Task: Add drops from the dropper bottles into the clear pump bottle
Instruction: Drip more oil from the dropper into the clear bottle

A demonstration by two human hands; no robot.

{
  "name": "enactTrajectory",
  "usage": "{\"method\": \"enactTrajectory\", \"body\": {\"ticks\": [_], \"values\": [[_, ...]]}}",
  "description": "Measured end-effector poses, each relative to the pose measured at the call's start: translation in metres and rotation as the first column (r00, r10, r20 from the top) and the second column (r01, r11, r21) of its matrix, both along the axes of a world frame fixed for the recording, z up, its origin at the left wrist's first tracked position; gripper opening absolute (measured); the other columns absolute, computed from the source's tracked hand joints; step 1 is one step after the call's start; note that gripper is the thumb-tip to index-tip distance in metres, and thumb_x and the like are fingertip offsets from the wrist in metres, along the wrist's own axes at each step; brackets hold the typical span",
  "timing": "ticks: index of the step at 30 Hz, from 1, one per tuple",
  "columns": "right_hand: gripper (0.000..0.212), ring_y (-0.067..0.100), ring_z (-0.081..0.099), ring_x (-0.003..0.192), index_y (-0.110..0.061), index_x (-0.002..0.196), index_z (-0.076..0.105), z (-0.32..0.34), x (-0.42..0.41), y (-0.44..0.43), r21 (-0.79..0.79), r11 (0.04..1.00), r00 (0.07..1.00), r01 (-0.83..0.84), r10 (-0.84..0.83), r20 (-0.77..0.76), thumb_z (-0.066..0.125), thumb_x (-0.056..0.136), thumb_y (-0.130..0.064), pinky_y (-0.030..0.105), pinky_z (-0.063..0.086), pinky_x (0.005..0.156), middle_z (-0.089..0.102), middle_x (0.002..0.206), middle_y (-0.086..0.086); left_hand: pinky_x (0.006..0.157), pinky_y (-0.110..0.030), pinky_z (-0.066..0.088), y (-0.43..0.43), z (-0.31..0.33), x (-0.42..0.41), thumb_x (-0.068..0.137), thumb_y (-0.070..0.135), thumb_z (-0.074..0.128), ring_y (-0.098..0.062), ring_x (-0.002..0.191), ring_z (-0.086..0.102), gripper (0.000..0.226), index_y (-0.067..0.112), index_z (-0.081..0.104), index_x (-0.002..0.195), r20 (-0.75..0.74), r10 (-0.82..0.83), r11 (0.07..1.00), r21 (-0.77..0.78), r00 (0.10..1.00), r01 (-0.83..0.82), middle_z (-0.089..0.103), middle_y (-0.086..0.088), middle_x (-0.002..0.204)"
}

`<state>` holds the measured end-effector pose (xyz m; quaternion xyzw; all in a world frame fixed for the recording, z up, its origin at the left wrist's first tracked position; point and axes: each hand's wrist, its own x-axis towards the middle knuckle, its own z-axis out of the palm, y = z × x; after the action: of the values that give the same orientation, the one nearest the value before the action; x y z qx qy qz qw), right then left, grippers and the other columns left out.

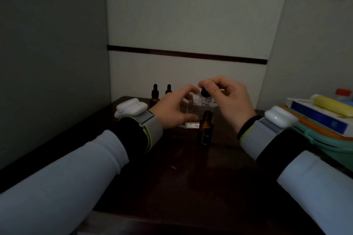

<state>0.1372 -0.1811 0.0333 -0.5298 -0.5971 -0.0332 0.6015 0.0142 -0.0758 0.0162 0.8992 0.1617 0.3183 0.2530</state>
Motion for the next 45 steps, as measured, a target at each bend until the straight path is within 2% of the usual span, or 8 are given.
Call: {"method": "enactTrajectory", "body": {"ticks": [4, 7, 10, 13, 21, 28, 34, 45], "values": [[0.010, 0.006, 0.062, 0.080, -0.021, 0.088, 0.068, 0.000, 0.000, 0.000, 0.007, 1.000, 1.000, 0.008, -0.008, 0.010, 0.058, 0.091, -0.021, 0.026, 0.049, 0.074, 0.066, 0.082, -0.008, 0.089, -0.044, 0.052, -0.001, 0.001, 0.000, 0.076, 0.021, 0.076, -0.016, 0.103, 0.059, 0.060, 0.030, 0.043, 0.125, -0.007, -0.003, 1.000, -0.010, 1.000, 0.003, 0.054, 0.001, 0.118], [0.012, -0.002, 0.060, 0.078, -0.020, 0.090, 0.067, 0.001, 0.000, 0.000, 0.055, 0.998, 1.000, 0.008, -0.008, 0.008, 0.055, 0.093, -0.021, 0.021, 0.049, 0.073, 0.065, 0.082, -0.011, 0.089, -0.045, 0.052, -0.001, 0.001, -0.001, 0.077, 0.019, 0.076, -0.018, 0.102, 0.060, 0.057, 0.029, 0.044, 0.123, -0.008, -0.005, 1.000, -0.014, 1.000, 0.005, 0.055, -0.001, 0.116], [0.014, -0.008, 0.060, 0.075, -0.021, 0.089, 0.067, 0.013, 0.002, -0.004, 0.233, 0.972, 0.997, 0.032, -0.015, -0.071, 0.054, 0.094, -0.020, 0.011, 0.044, 0.067, 0.067, 0.078, -0.017, 0.088, -0.045, 0.053, 0.000, 0.001, -0.001, 0.076, 0.020, 0.076, -0.018, 0.101, 0.060, 0.056, 0.031, 0.044, 0.121, -0.008, -0.002, 1.000, -0.004, 1.000, 0.002, 0.054, -0.001, 0.116], [0.016, -0.004, 0.060, 0.079, -0.029, 0.083, 0.064, 0.025, 0.009, -0.012, 0.364, 0.929, 0.986, 0.067, -0.006, -0.167, 0.051, 0.092, -0.026, 0.016, 0.045, 0.067, 0.067, 0.077, -0.021, 0.088, -0.043, 0.053, 0.000, 0.001, -0.001, 0.077, 0.020, 0.076, -0.017, 0.101, 0.060, 0.057, 0.029, 0.044, 0.123, -0.010, 0.001, 1.000, -0.001, 1.000, -0.001, 0.054, -0.001, 0.117], [0.017, -0.005, 0.061, 0.069, -0.021, 0.077, 0.064, 0.014, 0.005, -0.008, 0.225, 0.974, 0.990, 0.014, 0.018, -0.140, 0.057, 0.092, -0.016, 0.012, 0.044, 0.064, 0.066, 0.075, -0.006, 0.087, -0.042, 0.053, 0.000, 0.001, -0.001, 0.076, 0.019, 0.077, -0.017, 0.099, 0.061, 0.056, 0.030, 0.045, 0.121, 0.003, -0.007, 1.000, -0.007, 1.000, 0.007, 0.056, -0.002, 0.114], [0.014, -0.004, 0.061, 0.072, -0.022, 0.079, 0.065, 0.008, 0.001, -0.006, 0.167, 0.986, 0.996, 0.027, -0.012, -0.087, 0.058, 0.091, -0.020, 0.011, 0.045, 0.065, 0.067, 0.078, -0.007, 0.088, -0.042, 0.053, -0.001, 0.001, -0.001, 0.076, 0.018, 0.077, -0.016, 0.101, 0.060, 0.057, 0.028, 0.045, 0.122, 0.001, -0.003, 1.000, -0.012, 1.000, 0.003, 0.056, -0.002, 0.115], [0.017, 0.010, 0.064, 0.078, -0.028, 0.075, 0.065, 0.006, 0.000, -0.005, 0.133, 0.990, 0.998, 0.040, -0.032, -0.057, 0.061, 0.090, -0.020, 0.028, 0.051, 0.075, 0.069, 0.079, -0.002, 0.088, -0.042, 0.052, -0.001, 0.001, 0.000, 0.075, 0.018, 0.077, -0.016, 0.098, 0.061, 0.056, 0.028, 0.046, 0.120, 0.013, 0.004, 1.000, 0.002, 1.000, -0.004, 0.058, -0.002, 0.112], [0.012, 0.008, 0.066, 0.078, -0.023, 0.079, 0.068, 0.006, -0.002, -0.007, 0.076, 0.997, 0.998, -0.011, 0.015, -0.053, 0.062, 0.089, -0.021, 0.029, 0.052, 0.077, 0.070, 0.080, -0.002, 0.090, -0.043, 0.052, -0.001, 0.001, -0.001, 0.077, 0.021, 0.076, -0.016, 0.103, 0.060, 0.057, 0.029, 0.044, 0.123, -0.010, 0.004, 1.000, -0.001, 1.000, -0.004, 0.055, -0.001, 0.117]]}}
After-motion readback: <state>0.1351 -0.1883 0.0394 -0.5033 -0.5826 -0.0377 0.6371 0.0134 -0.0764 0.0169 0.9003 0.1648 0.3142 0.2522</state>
